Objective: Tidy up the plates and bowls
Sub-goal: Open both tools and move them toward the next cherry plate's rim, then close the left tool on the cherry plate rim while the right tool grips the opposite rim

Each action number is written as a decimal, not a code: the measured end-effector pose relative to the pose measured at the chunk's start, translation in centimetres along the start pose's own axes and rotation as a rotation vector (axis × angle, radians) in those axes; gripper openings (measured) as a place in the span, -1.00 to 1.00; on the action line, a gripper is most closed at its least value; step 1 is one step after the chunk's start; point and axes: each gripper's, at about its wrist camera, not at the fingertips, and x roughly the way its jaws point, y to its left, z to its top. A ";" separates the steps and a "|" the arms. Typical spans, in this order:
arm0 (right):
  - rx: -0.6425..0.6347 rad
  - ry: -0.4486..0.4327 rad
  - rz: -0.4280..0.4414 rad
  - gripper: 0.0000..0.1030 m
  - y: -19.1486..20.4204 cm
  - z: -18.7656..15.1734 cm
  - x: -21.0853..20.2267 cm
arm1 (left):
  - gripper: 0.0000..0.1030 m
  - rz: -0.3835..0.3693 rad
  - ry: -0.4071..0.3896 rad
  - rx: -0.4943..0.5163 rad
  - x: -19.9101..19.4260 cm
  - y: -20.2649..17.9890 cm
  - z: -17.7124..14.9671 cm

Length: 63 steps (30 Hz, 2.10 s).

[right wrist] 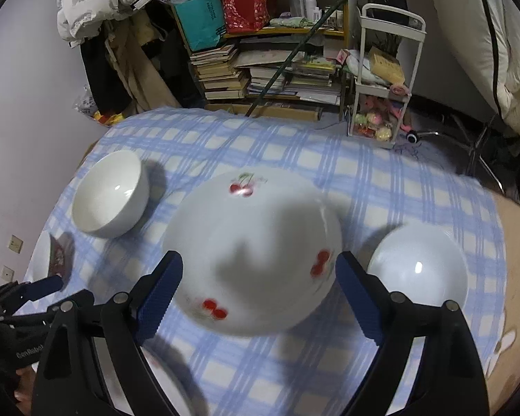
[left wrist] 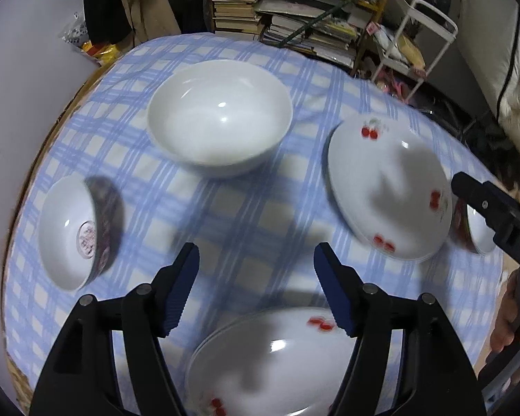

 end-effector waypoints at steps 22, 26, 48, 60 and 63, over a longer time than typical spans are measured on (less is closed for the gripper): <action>0.001 0.134 -0.068 0.43 -4.8 4.3 7.6 | 0.28 -0.065 0.063 0.062 6.1 -6.1 2.6; -0.002 0.140 -0.079 0.26 -5.0 4.1 8.1 | 0.13 -0.103 0.048 0.053 6.4 -6.5 2.9; 0.007 0.211 0.030 -0.56 -6.3 3.2 10.0 | -0.70 -0.158 0.172 0.023 9.4 -6.1 5.0; -0.005 0.158 0.070 -0.64 -4.3 2.7 7.1 | -0.69 -0.147 0.132 0.070 6.0 -4.9 4.9; 0.006 0.143 0.082 -0.64 -3.8 2.3 5.7 | -0.69 -0.153 0.121 0.073 4.6 -4.3 4.5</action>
